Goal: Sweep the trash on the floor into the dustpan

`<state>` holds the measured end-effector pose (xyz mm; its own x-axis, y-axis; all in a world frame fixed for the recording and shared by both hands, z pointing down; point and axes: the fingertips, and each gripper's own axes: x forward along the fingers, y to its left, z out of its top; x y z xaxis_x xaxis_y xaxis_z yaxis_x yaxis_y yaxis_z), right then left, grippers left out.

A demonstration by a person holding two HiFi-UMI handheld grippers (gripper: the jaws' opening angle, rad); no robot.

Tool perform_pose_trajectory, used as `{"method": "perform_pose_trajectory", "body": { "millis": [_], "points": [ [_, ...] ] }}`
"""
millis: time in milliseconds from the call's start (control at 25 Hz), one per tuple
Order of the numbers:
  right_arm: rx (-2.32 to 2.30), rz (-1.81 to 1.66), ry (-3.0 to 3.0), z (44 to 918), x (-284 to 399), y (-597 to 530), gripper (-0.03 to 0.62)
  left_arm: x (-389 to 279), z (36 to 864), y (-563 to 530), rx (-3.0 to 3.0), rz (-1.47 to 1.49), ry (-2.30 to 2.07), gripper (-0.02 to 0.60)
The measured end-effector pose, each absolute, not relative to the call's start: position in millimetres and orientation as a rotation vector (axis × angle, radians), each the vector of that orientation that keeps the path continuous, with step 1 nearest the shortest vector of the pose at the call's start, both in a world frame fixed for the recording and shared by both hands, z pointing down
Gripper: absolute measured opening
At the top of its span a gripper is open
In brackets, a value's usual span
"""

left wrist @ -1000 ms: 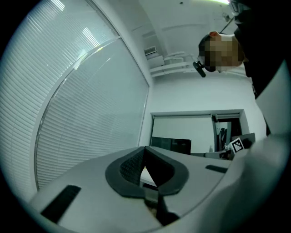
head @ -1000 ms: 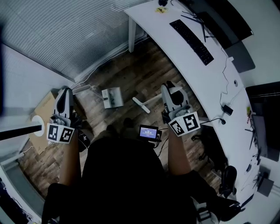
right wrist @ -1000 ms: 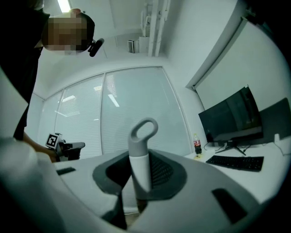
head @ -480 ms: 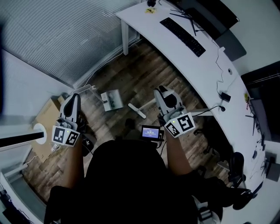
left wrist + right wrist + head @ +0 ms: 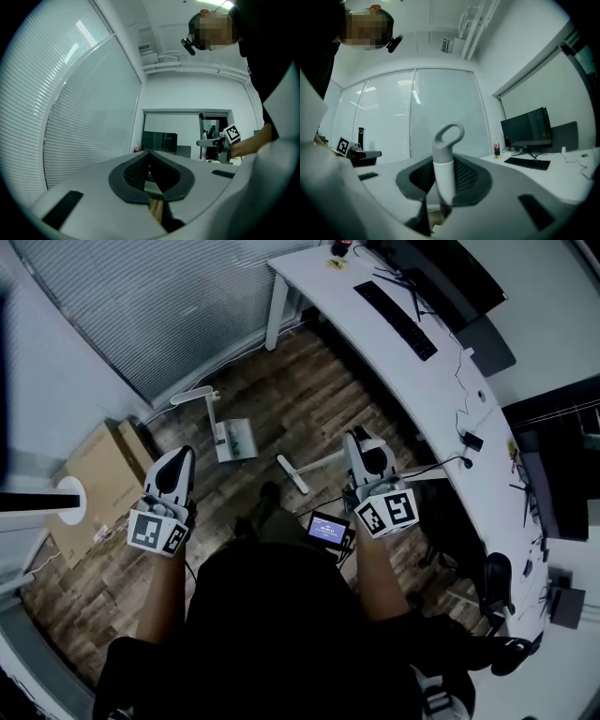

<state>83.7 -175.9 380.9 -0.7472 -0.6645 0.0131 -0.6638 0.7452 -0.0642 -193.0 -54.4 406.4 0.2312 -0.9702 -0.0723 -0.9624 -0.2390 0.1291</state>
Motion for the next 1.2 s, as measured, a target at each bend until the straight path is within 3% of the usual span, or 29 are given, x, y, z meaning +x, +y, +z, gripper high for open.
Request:
{"method": "perform_pose_trajectory", "body": {
  "millis": [480, 760, 1200],
  "points": [
    [-1.074, -0.129, 2.913, 382, 88, -132, 0.074, -202, 416, -9, 2.287, -0.165, -2.057, -0.006],
    [-0.891, -0.088, 2.955, 372, 98, -101, 0.071, -160, 401, 7, 2.294, -0.13, -2.076, -0.006],
    [-0.872, -0.09, 2.951, 376, 178, -66, 0.071, -73, 386, 45, 2.281, -0.116, -2.077, -0.006]
  ]
}}
